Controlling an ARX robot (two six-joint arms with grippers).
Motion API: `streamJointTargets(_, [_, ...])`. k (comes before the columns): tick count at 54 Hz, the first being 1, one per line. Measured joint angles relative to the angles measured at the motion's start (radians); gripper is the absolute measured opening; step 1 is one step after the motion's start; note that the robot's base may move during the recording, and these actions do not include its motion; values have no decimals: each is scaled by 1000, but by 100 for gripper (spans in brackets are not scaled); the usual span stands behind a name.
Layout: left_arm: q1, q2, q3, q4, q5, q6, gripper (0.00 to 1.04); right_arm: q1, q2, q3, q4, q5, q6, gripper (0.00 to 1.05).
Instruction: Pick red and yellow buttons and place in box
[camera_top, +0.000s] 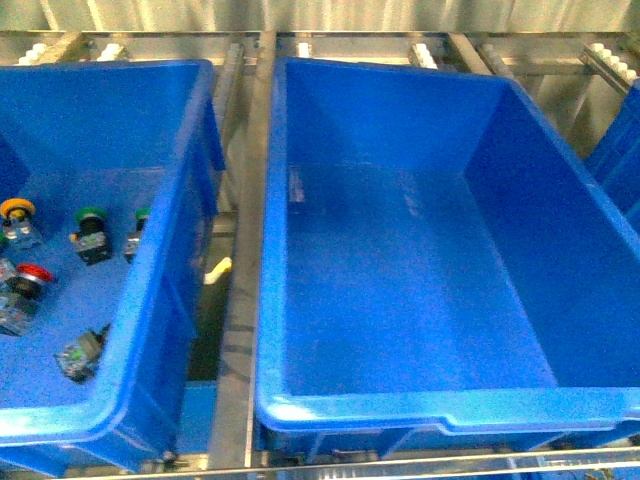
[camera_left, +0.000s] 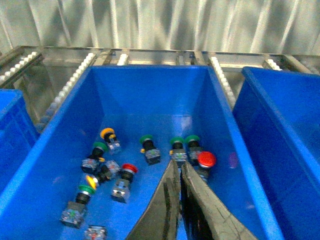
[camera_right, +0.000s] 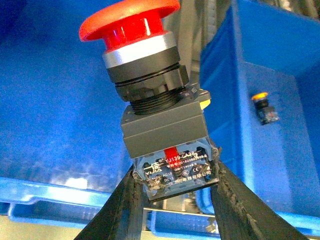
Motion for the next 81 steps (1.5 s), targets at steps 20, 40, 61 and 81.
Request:
streamJointTargets(20, [0, -114, 0, -115, 0, 0, 2, 56, -16, 0, -9, 33, 0, 31])
streamJointTargets(40, [0, -275, 0, -292, 1, 2, 22, 191, 13, 0, 51, 93, 31, 31])
streamJointTargets(61, [1, -275, 0, -292, 0, 3, 91, 404, 211, 16, 190, 203, 99, 31])
streamJointTargets(81, [1, -275, 0, -292, 0, 5, 97, 604, 604, 246, 363, 287, 183, 31])
